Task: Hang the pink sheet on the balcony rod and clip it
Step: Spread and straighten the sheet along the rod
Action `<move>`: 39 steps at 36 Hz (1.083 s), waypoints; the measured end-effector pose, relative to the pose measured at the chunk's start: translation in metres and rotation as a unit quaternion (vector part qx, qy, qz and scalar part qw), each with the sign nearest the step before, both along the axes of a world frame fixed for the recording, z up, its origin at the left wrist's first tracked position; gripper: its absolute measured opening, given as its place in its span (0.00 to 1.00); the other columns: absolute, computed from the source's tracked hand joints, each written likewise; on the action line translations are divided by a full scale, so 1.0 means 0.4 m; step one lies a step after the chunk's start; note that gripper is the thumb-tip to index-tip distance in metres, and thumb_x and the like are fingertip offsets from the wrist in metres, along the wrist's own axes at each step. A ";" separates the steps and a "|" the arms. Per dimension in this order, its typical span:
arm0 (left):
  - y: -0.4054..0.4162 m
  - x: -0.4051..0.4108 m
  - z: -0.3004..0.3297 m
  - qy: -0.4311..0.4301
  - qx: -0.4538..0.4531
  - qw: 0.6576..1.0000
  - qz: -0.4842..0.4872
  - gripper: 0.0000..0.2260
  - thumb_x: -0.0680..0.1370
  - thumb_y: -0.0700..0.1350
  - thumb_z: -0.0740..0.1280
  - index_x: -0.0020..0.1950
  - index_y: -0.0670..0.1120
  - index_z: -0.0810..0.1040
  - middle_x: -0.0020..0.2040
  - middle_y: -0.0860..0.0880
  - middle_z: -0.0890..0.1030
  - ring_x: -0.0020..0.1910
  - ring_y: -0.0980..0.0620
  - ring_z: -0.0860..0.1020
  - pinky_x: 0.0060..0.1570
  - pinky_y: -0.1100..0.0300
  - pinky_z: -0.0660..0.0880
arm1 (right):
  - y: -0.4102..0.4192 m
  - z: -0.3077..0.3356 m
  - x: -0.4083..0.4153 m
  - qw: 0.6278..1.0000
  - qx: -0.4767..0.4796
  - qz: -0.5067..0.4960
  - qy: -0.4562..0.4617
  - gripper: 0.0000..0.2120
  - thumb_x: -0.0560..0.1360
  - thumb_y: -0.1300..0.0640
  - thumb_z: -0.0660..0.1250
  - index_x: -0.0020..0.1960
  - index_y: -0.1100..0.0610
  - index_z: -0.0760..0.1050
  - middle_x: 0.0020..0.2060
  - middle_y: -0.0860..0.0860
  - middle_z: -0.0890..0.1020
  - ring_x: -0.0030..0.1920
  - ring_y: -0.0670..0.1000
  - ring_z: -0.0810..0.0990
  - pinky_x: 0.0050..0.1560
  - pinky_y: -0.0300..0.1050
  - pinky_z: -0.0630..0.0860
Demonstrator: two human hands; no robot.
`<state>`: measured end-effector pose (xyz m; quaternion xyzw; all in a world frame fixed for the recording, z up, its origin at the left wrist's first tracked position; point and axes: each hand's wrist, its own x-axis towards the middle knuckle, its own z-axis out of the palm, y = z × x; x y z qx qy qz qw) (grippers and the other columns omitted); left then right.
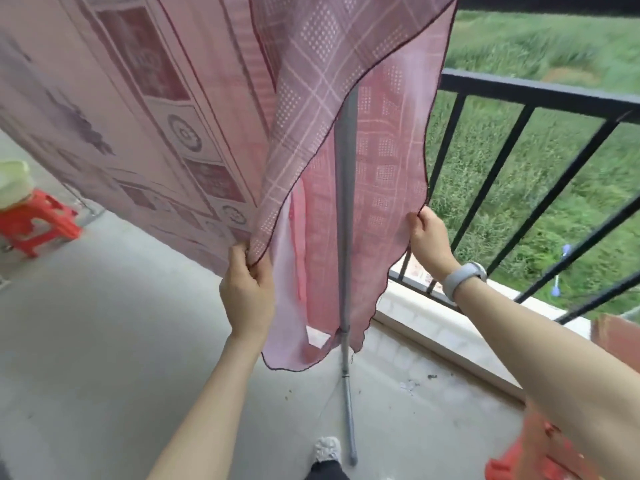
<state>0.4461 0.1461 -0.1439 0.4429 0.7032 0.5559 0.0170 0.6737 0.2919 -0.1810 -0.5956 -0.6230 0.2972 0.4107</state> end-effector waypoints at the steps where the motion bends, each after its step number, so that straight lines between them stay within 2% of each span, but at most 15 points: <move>1: -0.009 0.006 -0.005 0.019 -0.017 1.000 -0.019 0.17 0.73 0.54 0.58 0.49 0.41 0.72 0.34 0.45 0.77 0.35 0.39 0.74 0.34 0.56 0.66 | -0.001 0.003 0.011 1.000 0.006 0.000 -0.002 0.10 0.78 0.62 0.55 0.40 0.66 0.67 0.37 0.60 0.74 0.38 0.57 0.71 0.40 0.52 0.67; 4: -0.026 0.043 -0.028 0.118 -0.070 0.990 -0.038 0.25 0.72 0.62 0.61 0.48 0.38 0.72 0.33 0.38 0.79 0.33 0.36 0.76 0.32 0.53 0.71 | -0.009 0.009 0.032 1.000 0.018 0.010 -0.017 0.11 0.79 0.61 0.54 0.41 0.66 0.66 0.36 0.61 0.74 0.36 0.56 0.70 0.38 0.50 0.65; 6: -0.030 0.066 -0.034 0.149 -0.091 0.985 -0.013 0.20 0.73 0.55 0.67 0.47 0.38 0.73 0.35 0.37 0.79 0.33 0.35 0.77 0.31 0.54 0.71 | -0.016 0.011 0.047 0.999 0.032 0.015 -0.033 0.11 0.79 0.61 0.54 0.39 0.62 0.65 0.34 0.56 0.72 0.35 0.55 0.69 0.37 0.48 0.63; 8: -0.035 0.072 -0.035 0.131 -0.091 0.987 0.033 0.13 0.74 0.48 0.68 0.48 0.38 0.75 0.39 0.37 0.81 0.36 0.34 0.77 0.34 0.53 0.71 | -0.022 0.022 0.065 0.998 0.054 0.011 -0.041 0.10 0.79 0.61 0.55 0.39 0.59 0.66 0.33 0.54 0.72 0.35 0.56 0.70 0.37 0.50 0.65; 11: -0.063 0.079 -0.030 0.094 -0.074 0.987 0.108 0.10 0.75 0.43 0.68 0.50 0.37 0.75 0.42 0.37 0.81 0.38 0.34 0.78 0.36 0.52 0.70 | -0.024 0.048 0.084 0.994 0.092 0.004 -0.050 0.09 0.78 0.61 0.56 0.41 0.61 0.70 0.33 0.54 0.73 0.34 0.57 0.71 0.36 0.51 0.66; 13: -0.083 0.106 -0.035 0.086 -0.076 0.989 0.091 0.10 0.75 0.42 0.67 0.50 0.36 0.74 0.44 0.38 0.81 0.40 0.34 0.78 0.37 0.52 0.70 | -0.031 0.056 0.088 0.992 0.100 0.023 -0.072 0.08 0.78 0.62 0.56 0.41 0.59 0.70 0.33 0.54 0.74 0.34 0.56 0.71 0.35 0.48 0.65; 16: -0.094 0.165 -0.054 0.092 -0.086 0.991 0.033 0.13 0.75 0.46 0.66 0.51 0.36 0.74 0.45 0.39 0.81 0.40 0.34 0.78 0.36 0.49 0.73 | -0.052 0.038 0.085 0.988 0.067 0.072 -0.123 0.08 0.78 0.60 0.57 0.39 0.57 0.67 0.34 0.57 0.77 0.34 0.58 0.74 0.35 0.51 0.71; 20: -0.063 0.205 -0.030 0.096 -0.044 0.994 0.018 0.19 0.75 0.54 0.58 0.44 0.37 0.74 0.36 0.38 0.79 0.33 0.36 0.77 0.31 0.51 0.72 | -0.083 0.004 0.087 0.984 0.045 0.090 -0.143 0.08 0.77 0.60 0.58 0.41 0.60 0.70 0.35 0.59 0.79 0.35 0.60 0.76 0.35 0.54 0.73; 23: -0.039 0.219 0.006 0.122 -0.045 0.991 0.021 0.18 0.75 0.52 0.62 0.36 0.38 0.72 0.30 0.39 0.76 0.27 0.38 0.73 0.29 0.58 0.66 | -0.102 -0.007 0.094 0.985 0.024 0.097 -0.143 0.08 0.77 0.60 0.58 0.40 0.59 0.71 0.35 0.59 0.79 0.36 0.60 0.76 0.35 0.53 0.71; 26: -0.028 0.239 0.023 0.124 -0.090 0.988 0.010 0.14 0.76 0.46 0.66 0.37 0.38 0.71 0.33 0.39 0.76 0.31 0.37 0.74 0.32 0.57 0.64 | -0.113 -0.008 0.097 0.985 0.014 0.103 -0.137 0.12 0.77 0.60 0.59 0.34 0.54 0.68 0.34 0.57 0.77 0.35 0.57 0.72 0.35 0.50 0.67; 29: -0.022 0.246 0.028 0.114 -0.100 0.988 0.017 0.14 0.77 0.47 0.65 0.38 0.38 0.70 0.37 0.38 0.77 0.36 0.35 0.75 0.34 0.55 0.64 | -0.116 -0.001 0.090 0.983 0.010 0.115 -0.143 0.17 0.76 0.60 0.59 0.31 0.50 0.62 0.32 0.53 0.73 0.35 0.57 0.71 0.33 0.48 0.64; 32: -0.012 0.244 0.059 0.116 -0.071 0.990 0.023 0.11 0.76 0.48 0.65 0.48 0.40 0.74 0.43 0.40 0.79 0.41 0.37 0.77 0.37 0.54 0.67 | -0.102 0.021 0.083 0.982 0.005 0.143 -0.120 0.13 0.78 0.55 0.58 0.36 0.59 0.69 0.35 0.55 0.77 0.40 0.59 0.77 0.39 0.51 0.72; 35: 0.021 0.235 0.130 0.107 -0.011 0.994 0.028 0.13 0.77 0.47 0.64 0.59 0.44 0.73 0.46 0.44 0.80 0.42 0.43 0.77 0.39 0.58 0.67 | -0.087 0.105 0.055 0.983 0.020 0.182 -0.036 0.11 0.77 0.50 0.60 0.51 0.57 0.72 0.43 0.51 0.78 0.43 0.51 0.78 0.46 0.50 0.75; 37: 0.044 0.231 0.186 0.113 0.035 0.993 0.016 0.14 0.76 0.44 0.65 0.61 0.45 0.73 0.45 0.46 0.80 0.39 0.48 0.75 0.38 0.57 0.69 | -0.074 0.184 0.028 0.979 0.051 0.196 0.033 0.15 0.76 0.50 0.63 0.60 0.56 0.69 0.45 0.47 0.77 0.44 0.44 0.77 0.46 0.42 0.74; 39: 0.064 0.225 0.236 0.123 0.073 0.990 -0.002 0.15 0.75 0.41 0.65 0.62 0.45 0.72 0.47 0.46 0.81 0.40 0.49 0.77 0.40 0.56 0.73 | -0.062 0.263 0.005 0.974 0.105 0.193 0.059 0.22 0.74 0.45 0.63 0.61 0.58 0.67 0.46 0.49 0.76 0.45 0.45 0.77 0.46 0.39 0.74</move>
